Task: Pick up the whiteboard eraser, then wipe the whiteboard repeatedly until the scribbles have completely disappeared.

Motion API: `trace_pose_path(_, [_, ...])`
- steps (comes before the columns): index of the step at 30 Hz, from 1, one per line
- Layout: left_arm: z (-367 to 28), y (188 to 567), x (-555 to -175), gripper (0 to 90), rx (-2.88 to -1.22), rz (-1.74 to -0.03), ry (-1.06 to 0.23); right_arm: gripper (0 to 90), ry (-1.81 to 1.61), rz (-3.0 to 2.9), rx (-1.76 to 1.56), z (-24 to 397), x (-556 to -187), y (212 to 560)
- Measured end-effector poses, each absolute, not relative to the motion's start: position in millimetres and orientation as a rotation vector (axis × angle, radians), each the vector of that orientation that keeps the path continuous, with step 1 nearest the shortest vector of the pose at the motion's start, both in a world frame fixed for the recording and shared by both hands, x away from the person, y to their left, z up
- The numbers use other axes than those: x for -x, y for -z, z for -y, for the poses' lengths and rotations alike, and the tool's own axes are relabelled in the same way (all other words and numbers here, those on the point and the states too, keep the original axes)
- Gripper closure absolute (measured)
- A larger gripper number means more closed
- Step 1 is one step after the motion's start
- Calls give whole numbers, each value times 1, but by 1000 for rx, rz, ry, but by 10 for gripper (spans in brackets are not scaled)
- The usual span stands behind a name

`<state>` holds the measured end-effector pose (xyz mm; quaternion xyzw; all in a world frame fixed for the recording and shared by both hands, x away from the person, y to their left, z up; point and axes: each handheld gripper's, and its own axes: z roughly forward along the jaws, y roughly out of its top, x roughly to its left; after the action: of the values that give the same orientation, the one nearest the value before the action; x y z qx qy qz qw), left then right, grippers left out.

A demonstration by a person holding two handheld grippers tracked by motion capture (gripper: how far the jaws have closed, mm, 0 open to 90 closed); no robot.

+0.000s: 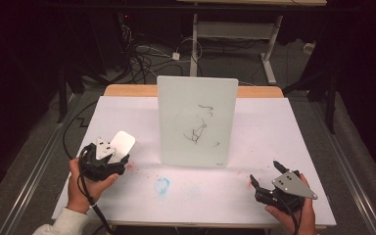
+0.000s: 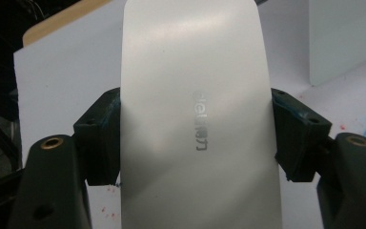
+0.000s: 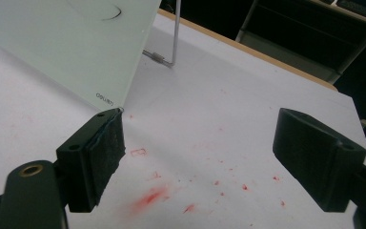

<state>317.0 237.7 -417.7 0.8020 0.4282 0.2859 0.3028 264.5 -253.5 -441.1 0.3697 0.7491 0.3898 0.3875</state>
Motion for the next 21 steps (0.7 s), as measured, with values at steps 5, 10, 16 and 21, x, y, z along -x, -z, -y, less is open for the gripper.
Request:
trace_pose_path(5, [-232,407,-306,291,-2087,-1062,-827,182,-992,-1906,-938,254,-264,441])
trace_pose_path(10, [-223,401,-302,292,-2076,-999,-900,182,-1000,-1892,-949,252,-263,440])
trace_pose_path(16, [-201,391,-301,291,-2037,-856,-999,181,-991,-1909,-944,252,-266,442])
trace_pose_path(21, [-179,387,-302,291,-2052,-764,-1075,180,-990,-1910,-945,252,-265,444])
